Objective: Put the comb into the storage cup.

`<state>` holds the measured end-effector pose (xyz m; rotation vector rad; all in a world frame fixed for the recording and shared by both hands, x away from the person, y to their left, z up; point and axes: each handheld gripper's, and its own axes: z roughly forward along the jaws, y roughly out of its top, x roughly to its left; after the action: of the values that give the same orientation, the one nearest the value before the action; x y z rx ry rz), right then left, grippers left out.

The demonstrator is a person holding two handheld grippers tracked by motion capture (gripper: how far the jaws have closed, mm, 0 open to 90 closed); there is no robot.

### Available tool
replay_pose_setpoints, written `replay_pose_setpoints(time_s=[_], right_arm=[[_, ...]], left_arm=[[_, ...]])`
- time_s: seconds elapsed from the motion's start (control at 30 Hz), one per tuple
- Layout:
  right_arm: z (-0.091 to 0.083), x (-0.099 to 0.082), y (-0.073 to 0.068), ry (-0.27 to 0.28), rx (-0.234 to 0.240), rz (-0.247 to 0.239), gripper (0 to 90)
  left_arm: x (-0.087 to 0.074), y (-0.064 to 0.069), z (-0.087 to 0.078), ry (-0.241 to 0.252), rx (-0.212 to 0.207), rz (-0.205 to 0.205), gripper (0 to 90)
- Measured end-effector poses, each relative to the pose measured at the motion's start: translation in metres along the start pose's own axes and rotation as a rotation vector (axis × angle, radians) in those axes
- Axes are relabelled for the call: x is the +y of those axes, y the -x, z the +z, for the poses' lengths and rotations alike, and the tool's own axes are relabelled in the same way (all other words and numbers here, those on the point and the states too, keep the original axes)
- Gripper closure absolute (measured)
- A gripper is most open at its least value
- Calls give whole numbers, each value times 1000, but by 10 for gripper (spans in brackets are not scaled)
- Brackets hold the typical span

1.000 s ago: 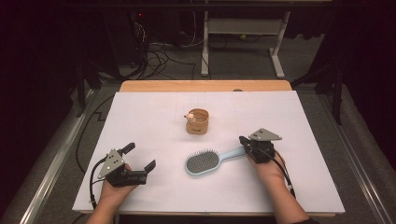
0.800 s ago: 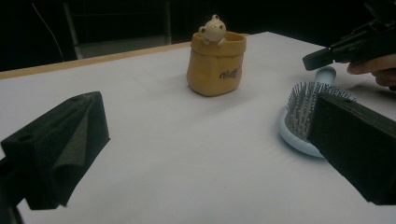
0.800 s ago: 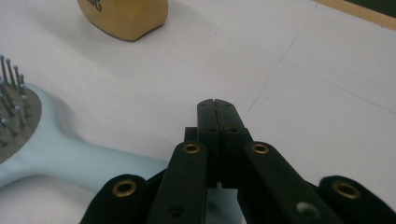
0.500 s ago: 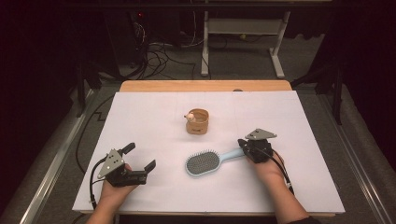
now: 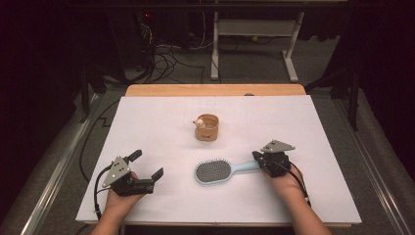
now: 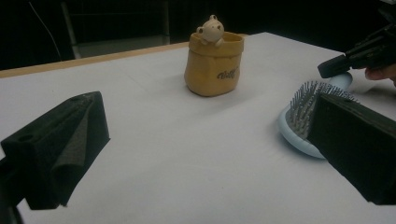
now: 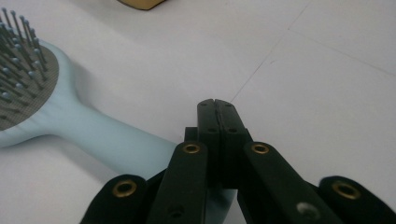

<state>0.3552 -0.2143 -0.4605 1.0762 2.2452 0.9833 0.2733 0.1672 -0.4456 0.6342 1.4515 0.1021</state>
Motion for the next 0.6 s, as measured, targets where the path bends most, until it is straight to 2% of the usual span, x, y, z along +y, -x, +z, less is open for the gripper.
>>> replay_pose_setpoints(time_s=[0.07, 0.6], right_arm=[[-5, -4, 0, -1, 13, 13, 900], [-27, -22, -8, 2, 18, 14, 900]], left_arm=[[0, 0, 0, 1, 1, -2, 1], [1, 2, -1, 5, -5, -11, 1]])
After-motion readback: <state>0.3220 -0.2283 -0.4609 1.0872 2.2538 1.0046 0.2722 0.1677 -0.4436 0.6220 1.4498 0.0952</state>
